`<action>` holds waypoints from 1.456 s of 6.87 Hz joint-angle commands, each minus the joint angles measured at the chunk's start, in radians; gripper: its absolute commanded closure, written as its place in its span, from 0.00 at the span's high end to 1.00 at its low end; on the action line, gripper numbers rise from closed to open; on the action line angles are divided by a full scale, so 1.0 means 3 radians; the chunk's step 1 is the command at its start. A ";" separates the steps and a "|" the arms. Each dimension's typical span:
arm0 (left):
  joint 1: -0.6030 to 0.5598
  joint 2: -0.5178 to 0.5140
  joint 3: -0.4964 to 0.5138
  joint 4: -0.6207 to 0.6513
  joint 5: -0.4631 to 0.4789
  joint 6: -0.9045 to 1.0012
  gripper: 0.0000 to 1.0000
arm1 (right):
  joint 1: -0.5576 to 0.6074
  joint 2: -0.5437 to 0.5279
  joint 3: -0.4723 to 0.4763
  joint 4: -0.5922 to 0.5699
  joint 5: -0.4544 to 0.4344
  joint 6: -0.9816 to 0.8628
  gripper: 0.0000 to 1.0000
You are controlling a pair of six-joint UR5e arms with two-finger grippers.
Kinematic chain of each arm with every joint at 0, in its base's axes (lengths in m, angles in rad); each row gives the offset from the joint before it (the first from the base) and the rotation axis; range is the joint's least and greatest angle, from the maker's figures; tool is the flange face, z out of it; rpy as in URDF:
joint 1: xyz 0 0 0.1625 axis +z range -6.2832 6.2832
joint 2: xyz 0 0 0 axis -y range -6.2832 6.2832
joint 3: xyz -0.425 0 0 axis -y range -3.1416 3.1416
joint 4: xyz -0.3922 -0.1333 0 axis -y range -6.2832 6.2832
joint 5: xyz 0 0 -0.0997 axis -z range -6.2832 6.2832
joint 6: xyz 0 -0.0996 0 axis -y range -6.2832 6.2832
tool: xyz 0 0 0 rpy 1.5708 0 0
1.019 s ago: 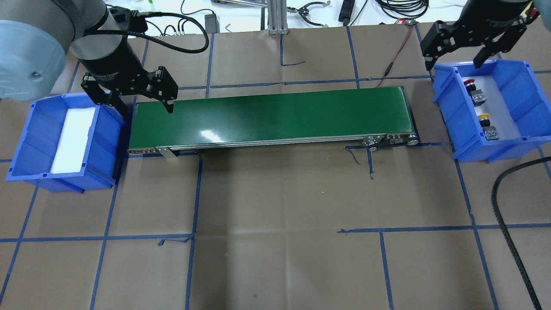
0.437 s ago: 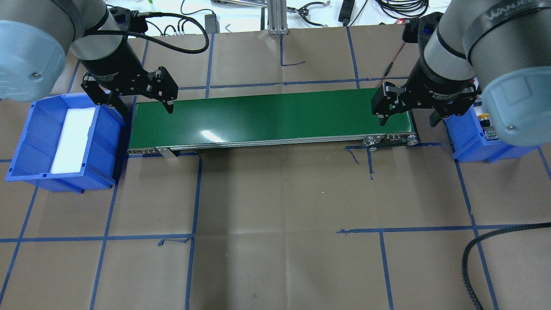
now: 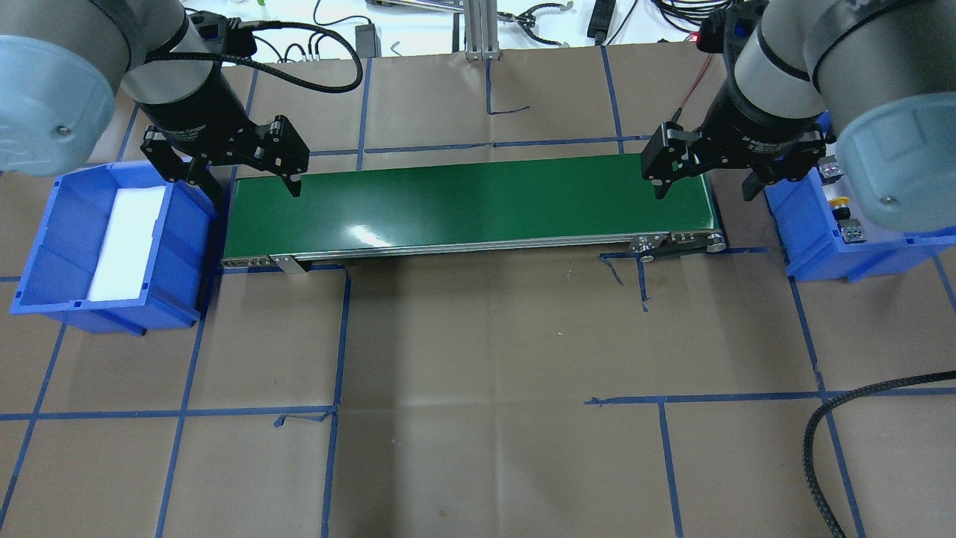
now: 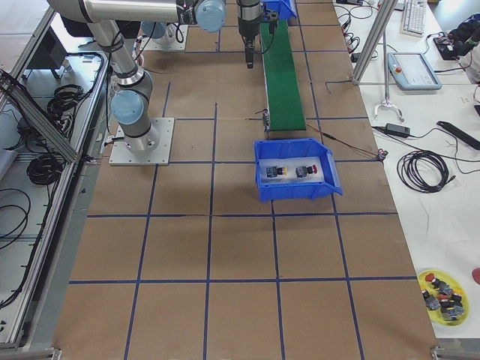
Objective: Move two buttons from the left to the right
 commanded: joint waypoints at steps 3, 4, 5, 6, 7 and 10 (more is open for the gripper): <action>-0.0001 0.0003 0.0000 -0.0005 0.0000 0.0002 1.00 | 0.0005 0.0064 -0.0063 0.0032 0.0008 0.0000 1.00; -0.0001 -0.0002 -0.0005 -0.0005 0.0000 0.0002 1.00 | 0.0005 0.0064 -0.0063 0.0032 0.0003 0.0000 1.00; -0.0001 -0.0002 -0.0005 -0.0005 0.0000 0.0002 1.00 | 0.0005 0.0069 -0.0053 0.0037 0.0003 0.0000 1.00; -0.0001 -0.0002 -0.0005 -0.0005 0.0000 0.0002 1.00 | 0.0005 0.0070 -0.0047 0.0047 -0.0002 0.0000 1.00; -0.0001 -0.0002 -0.0005 -0.0005 0.0000 0.0002 1.00 | 0.0005 0.0064 -0.0047 0.0053 -0.0002 0.0000 1.00; -0.0001 -0.0002 -0.0005 -0.0005 0.0000 0.0002 1.00 | 0.0000 0.0013 -0.0052 0.0169 -0.0012 0.0000 1.00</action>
